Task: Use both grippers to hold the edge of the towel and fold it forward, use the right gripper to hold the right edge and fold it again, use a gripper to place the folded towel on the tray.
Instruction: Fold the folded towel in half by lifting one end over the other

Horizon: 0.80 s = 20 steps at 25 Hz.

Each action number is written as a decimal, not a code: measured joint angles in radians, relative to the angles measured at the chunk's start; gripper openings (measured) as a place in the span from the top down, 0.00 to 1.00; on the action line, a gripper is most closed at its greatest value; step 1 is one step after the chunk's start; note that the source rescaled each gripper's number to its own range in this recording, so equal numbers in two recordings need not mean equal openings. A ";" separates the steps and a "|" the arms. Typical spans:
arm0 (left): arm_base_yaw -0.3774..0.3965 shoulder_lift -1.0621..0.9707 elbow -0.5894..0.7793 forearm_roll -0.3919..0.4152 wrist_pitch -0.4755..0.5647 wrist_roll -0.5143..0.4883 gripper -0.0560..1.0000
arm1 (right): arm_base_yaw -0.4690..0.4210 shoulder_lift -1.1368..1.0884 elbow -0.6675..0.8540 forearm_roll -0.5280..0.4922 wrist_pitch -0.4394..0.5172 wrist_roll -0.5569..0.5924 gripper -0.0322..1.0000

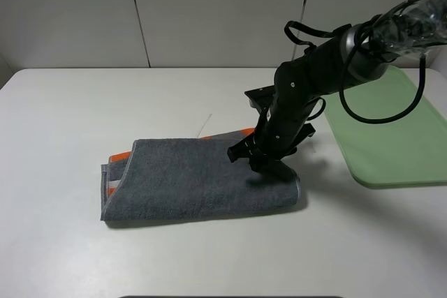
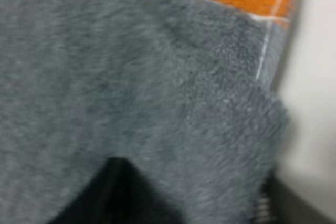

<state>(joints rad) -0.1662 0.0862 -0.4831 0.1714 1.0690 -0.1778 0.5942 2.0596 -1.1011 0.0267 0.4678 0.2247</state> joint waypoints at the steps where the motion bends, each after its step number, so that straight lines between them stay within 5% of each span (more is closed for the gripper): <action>1: 0.000 0.000 0.000 0.000 0.000 0.000 0.00 | 0.000 0.000 0.000 0.005 -0.001 0.000 0.73; 3: 0.000 0.000 0.000 0.000 0.000 0.000 0.00 | 0.000 0.001 0.000 0.014 -0.003 0.000 0.89; 10: 0.000 0.000 0.000 0.000 0.000 0.000 0.00 | 0.000 -0.010 -0.009 0.011 0.018 0.000 0.88; 20: 0.000 0.000 0.000 0.000 0.000 0.000 0.00 | 0.000 -0.072 -0.200 -0.146 0.335 -0.007 0.88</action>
<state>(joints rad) -0.1662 0.0862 -0.4831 0.1714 1.0690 -0.1778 0.5942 1.9881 -1.3013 -0.1190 0.8026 0.2173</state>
